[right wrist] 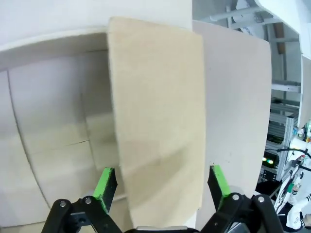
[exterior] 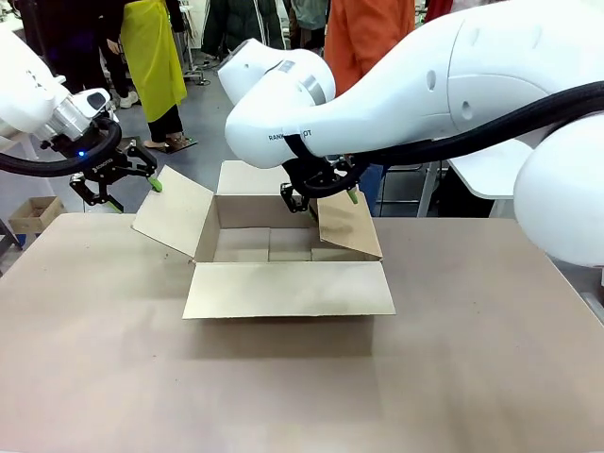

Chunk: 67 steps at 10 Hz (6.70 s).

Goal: Pack the gift set into the box.
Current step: Place both hands on the side flaps of the Package Box and spread them outward, then lift both hands away from the flaps of the Package Box, then press and hold the closed box until the human finishes sealing it.

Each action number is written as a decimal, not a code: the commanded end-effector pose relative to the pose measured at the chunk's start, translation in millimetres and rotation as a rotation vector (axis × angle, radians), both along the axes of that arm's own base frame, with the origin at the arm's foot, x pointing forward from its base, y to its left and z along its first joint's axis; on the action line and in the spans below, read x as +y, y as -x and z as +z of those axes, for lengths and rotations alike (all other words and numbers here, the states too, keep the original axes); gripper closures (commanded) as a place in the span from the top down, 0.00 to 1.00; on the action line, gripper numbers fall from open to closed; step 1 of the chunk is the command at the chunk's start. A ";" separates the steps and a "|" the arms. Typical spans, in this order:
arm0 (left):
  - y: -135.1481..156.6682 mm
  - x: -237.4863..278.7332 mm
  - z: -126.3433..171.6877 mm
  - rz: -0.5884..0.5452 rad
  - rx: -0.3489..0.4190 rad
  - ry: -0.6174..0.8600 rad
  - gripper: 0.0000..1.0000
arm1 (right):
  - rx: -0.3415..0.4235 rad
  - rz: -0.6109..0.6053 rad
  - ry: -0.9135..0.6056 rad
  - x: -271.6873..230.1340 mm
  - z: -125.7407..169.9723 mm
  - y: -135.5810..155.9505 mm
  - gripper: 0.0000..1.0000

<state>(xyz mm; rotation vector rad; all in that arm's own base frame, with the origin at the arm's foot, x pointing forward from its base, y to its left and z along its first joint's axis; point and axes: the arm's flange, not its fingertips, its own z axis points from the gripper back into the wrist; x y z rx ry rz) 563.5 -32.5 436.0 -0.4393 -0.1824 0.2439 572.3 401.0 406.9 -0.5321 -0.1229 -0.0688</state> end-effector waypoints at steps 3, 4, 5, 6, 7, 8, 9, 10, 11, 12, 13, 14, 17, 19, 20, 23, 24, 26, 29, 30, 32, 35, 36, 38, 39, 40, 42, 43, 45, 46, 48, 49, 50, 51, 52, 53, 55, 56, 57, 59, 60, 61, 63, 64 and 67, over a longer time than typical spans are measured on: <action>2.1 -0.4 2.1 0.015 -0.001 -0.017 1.00 | -0.071 -0.090 0.030 -35.9 28.9 13.4 1.00; 2.1 -0.4 2.1 0.015 -0.001 -0.017 1.00 | -0.067 -0.112 0.013 -52.9 38.4 20.1 1.00; 2.1 -0.4 2.1 0.015 -0.001 -0.017 1.00 | -0.057 -0.100 -0.046 -71.6 46.4 24.4 1.00; 2.1 -0.4 2.1 0.015 -0.001 -0.017 1.00 | -0.042 -0.123 -0.069 -91.5 51.6 27.7 1.00; 2.1 -0.4 2.1 0.015 -0.001 -0.017 1.00 | -0.030 -0.152 -0.078 -113.6 54.7 30.3 1.00; 2.1 -0.4 2.1 0.015 -0.001 -0.017 1.00 | -0.027 -0.165 -0.105 -134.8 55.6 31.7 1.00; 2.1 -0.4 2.1 0.015 -0.001 -0.017 1.00 | -0.039 -0.135 -0.211 -158.8 54.4 31.7 1.00; 2.1 -0.4 2.1 0.015 -0.001 -0.017 1.00 | -0.070 -0.116 -0.302 -178.6 51.5 33.5 1.00; 2.1 -0.4 2.1 0.015 -0.001 -0.017 1.00 | -0.099 -0.108 -0.389 -201.4 45.5 34.9 1.00; 2.1 -0.4 2.1 0.015 -0.001 -0.017 1.00 | -0.120 -0.097 -0.475 -222.8 37.1 36.2 1.00; 2.1 -0.4 2.1 0.015 -0.001 -0.017 1.00 | -0.133 -0.098 -0.552 -240.7 24.6 36.6 1.00; 2.1 -0.4 2.1 0.015 -0.001 -0.017 1.00 | -0.123 -0.036 -0.657 -247.3 13.5 36.4 1.00; 2.1 -0.4 2.1 0.015 -0.001 -0.017 1.00 | -0.147 -0.148 -0.441 -219.1 43.4 17.9 1.00; 2.1 -0.4 2.1 0.015 -0.001 -0.017 1.00 | -0.147 -0.148 -0.441 -219.1 43.4 17.9 1.00; 2.1 -0.4 2.1 0.015 -0.001 -0.017 1.00 | -0.147 -0.148 -0.441 -219.1 43.4 17.9 1.00; 2.1 -0.4 2.1 0.015 -0.001 -0.017 1.00 | -0.147 -0.148 -0.441 -219.1 43.4 17.9 1.00; 2.1 -0.4 2.1 0.015 -0.001 -0.017 1.00 | -0.147 -0.148 -0.441 -219.1 43.4 17.9 1.00; 2.1 -0.4 2.1 0.015 -0.001 -0.017 1.00 | -0.147 -0.148 -0.441 -219.1 43.4 17.9 1.00; 2.1 -0.4 2.1 0.015 -0.001 -0.017 1.00 | -0.147 -0.148 -0.441 -219.1 43.4 17.9 1.00; 2.1 -0.4 2.1 0.015 -0.001 -0.017 1.00 | -0.147 -0.148 -0.441 -219.1 43.4 17.9 1.00; 2.1 -0.4 2.1 0.015 -0.001 -0.017 1.00 | -0.147 -0.148 -0.441 -219.1 43.4 17.9 1.00; 2.1 -0.4 2.1 0.015 -0.001 -0.017 1.00 | -0.147 -0.148 -0.441 -219.1 43.4 17.9 1.00; 2.1 -0.4 2.1 0.015 -0.001 -0.017 1.00 | -0.147 -0.148 -0.441 -219.1 43.4 17.9 1.00; 2.1 -0.4 2.1 0.015 -0.001 -0.017 1.00 | -0.147 -0.148 -0.441 -219.1 43.4 17.9 1.00; 2.1 -0.4 2.1 0.015 -0.001 -0.017 1.00 | -0.147 -0.148 -0.441 -219.1 43.4 17.9 1.00; 2.1 -0.4 2.1 0.015 -0.001 -0.017 1.00 | -0.147 -0.148 -0.441 -219.1 43.4 17.9 1.00; 2.1 -0.4 2.1 0.015 -0.001 -0.017 1.00 | -0.147 -0.148 -0.441 -219.1 43.4 17.9 1.00; 2.1 -0.4 2.1 0.015 -0.001 -0.017 1.00 | -0.147 -0.148 -0.441 -219.1 43.4 17.9 1.00; 2.1 -0.4 2.1 0.015 -0.001 -0.017 1.00 | -0.147 -0.148 -0.441 -219.1 43.4 17.9 1.00; 2.1 -0.4 2.1 0.015 -0.001 -0.017 1.00 | -0.147 -0.148 -0.441 -219.1 43.4 17.9 1.00; 2.1 -0.4 2.1 0.015 -0.001 -0.017 1.00 | -0.147 -0.148 -0.441 -219.1 43.4 17.9 1.00; 2.1 -0.4 2.1 0.015 -0.001 -0.017 1.00 | -0.147 -0.148 -0.441 -219.1 43.4 17.9 1.00; 2.1 -0.4 2.1 0.015 -0.001 -0.017 1.00 | -0.147 -0.148 -0.441 -219.1 43.4 17.9 1.00; 0.2 -0.2 0.5 0.000 -0.001 0.000 1.00 | -0.131 -0.130 -0.459 -223.2 41.7 21.2 1.00; 23.3 28.1 37.3 -0.220 0.003 0.321 1.00 | -0.087 -0.068 -0.751 -256.9 71.4 36.0 1.00; 51.2 76.5 62.9 -0.461 -0.031 0.699 1.00 | 0.001 0.034 -1.103 -315.8 90.6 53.2 1.00; 75.7 142.6 58.5 -0.464 -0.177 1.035 1.00 | 0.029 -0.013 -1.402 -399.3 81.6 69.8 1.00; 77.6 163.1 48.8 -0.420 -0.209 1.141 1.00 | 0.060 -0.010 -1.490 -423.9 71.1 74.8 1.00; 71.1 176.9 30.7 -0.348 -0.207 1.241 1.00 | 0.040 -0.034 -1.646 -456.6 53.9 80.0 1.00; 50.4 195.9 -11.4 -0.194 -0.153 1.428 1.00 | -0.020 -0.169 -1.863 -504.3 8.9 84.8 1.00; 43.5 201.9 -25.9 -0.074 -0.155 1.468 1.00 | -0.079 -0.316 -1.935 -515.7 -8.1 86.6 1.00; 32.3 192.7 -29.4 0.032 -0.074 1.356 1.00 | -0.105 -0.441 -1.802 -499.7 -7.3 79.5 1.00; 70.6 197.6 -35.8 -0.216 -0.217 1.363 1.00 | -0.084 -0.153 -1.813 -515.2 6.9 104.8 1.00; 70.6 197.6 -35.8 -0.216 -0.217 1.363 1.00 | -0.084 -0.153 -1.813 -515.2 6.9 104.8 1.00; 70.6 197.6 -35.8 -0.216 -0.217 1.363 1.00 | -0.084 -0.153 -1.813 -515.2 6.9 104.8 1.00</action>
